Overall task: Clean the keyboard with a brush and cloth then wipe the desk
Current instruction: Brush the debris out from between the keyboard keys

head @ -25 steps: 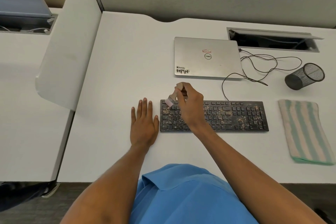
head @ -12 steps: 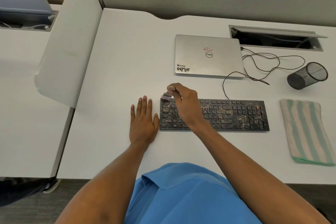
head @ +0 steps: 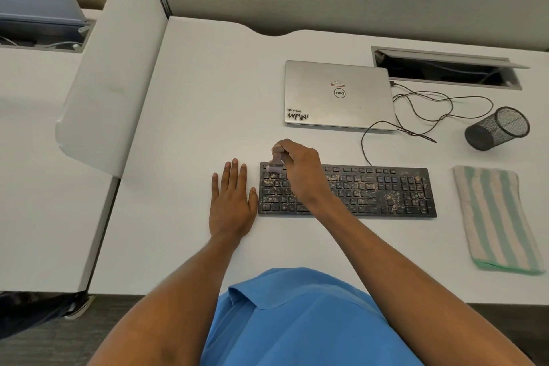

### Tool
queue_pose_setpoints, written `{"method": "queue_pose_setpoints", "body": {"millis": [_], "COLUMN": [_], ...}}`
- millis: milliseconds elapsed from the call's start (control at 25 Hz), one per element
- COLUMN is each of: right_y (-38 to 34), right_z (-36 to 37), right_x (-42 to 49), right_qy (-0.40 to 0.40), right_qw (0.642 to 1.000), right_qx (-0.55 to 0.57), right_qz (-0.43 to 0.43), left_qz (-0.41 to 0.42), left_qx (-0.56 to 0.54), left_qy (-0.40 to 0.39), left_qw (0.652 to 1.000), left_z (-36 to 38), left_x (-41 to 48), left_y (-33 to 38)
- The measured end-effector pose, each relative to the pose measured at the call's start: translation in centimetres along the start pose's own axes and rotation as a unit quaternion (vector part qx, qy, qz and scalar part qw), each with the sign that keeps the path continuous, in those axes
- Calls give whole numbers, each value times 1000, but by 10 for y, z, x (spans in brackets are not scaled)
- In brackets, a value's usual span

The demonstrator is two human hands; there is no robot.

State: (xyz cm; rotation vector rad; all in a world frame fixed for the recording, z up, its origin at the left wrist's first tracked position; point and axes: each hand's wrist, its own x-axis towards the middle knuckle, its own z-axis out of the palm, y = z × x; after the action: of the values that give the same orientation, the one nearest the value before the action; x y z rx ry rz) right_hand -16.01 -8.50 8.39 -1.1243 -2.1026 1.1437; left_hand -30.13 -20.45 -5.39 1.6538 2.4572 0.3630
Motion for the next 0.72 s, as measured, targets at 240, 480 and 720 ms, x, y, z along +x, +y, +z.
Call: {"method": "queue_pose_setpoints", "body": {"millis": [240,480,720], "right_y": [-5,-8,-4], "right_z": [4,10,6], "right_x": [0,-5,-5], "right_qy": [13,-42,-20], "right_qw": [1000,998,998], "right_qx": [-5,-21,-40], "right_qz": [-23,-47,-31], "left_qz": [0,0,3], "left_qx": [-4,-9,-7], "left_qy": [0,-1,2], "left_qw": [1000,1000,1000], "left_z": [1,1,1], "left_x": [1,1,1], "left_y": [0,0,0]}}
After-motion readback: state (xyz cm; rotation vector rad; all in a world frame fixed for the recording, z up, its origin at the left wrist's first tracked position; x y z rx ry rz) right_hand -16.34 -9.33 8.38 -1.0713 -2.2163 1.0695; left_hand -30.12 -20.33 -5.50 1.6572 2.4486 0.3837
